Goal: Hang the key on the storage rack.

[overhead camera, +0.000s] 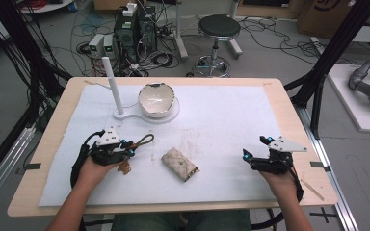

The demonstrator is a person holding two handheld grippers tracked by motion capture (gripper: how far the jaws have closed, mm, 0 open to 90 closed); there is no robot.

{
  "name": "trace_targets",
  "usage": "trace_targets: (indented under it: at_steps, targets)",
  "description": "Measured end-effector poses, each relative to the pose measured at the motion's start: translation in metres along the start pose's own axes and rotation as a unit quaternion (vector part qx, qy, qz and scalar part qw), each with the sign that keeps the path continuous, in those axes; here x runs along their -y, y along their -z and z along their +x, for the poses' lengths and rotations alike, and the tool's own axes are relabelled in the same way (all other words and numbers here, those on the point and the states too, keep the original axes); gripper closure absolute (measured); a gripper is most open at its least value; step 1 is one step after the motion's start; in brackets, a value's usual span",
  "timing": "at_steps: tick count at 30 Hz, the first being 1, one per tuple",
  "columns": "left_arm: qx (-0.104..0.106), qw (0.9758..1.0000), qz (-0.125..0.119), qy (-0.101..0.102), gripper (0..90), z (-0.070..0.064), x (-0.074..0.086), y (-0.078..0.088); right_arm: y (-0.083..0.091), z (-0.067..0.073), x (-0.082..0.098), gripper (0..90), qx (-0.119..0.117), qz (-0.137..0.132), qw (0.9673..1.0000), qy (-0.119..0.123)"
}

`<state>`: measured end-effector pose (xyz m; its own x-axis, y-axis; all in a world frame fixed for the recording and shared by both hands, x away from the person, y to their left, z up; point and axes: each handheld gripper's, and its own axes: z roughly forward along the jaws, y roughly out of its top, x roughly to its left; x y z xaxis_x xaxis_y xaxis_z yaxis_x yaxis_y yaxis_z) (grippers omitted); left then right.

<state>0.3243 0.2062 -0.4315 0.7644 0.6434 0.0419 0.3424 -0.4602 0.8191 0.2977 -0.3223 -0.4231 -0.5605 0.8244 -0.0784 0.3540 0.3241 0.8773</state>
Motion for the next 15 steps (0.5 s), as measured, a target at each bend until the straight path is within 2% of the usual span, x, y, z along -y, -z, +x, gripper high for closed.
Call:
trace_targets:
  at_steps: [7, 12, 15]
  targets:
    - [-0.011, 0.9995, -0.029, 0.003, 71.5, 0.004, -0.017, 0.015, -0.005, 0.003, -0.003, 16.5, -0.006, 0.001, 1.0, 0.005]
    - [-0.022, 0.9976, -0.065, 0.013, 71.4, 0.012, -0.039, 0.034, -0.009, 0.005, -0.005, 16.5, -0.01, 0.001, 0.9999, 0.005]
    - [-0.03, 0.9969, -0.072, 0.013, 71.4, 0.014, -0.046, 0.041, -0.01, 0.006, -0.006, 16.4, -0.012, 0.001, 0.9999, 0.006]
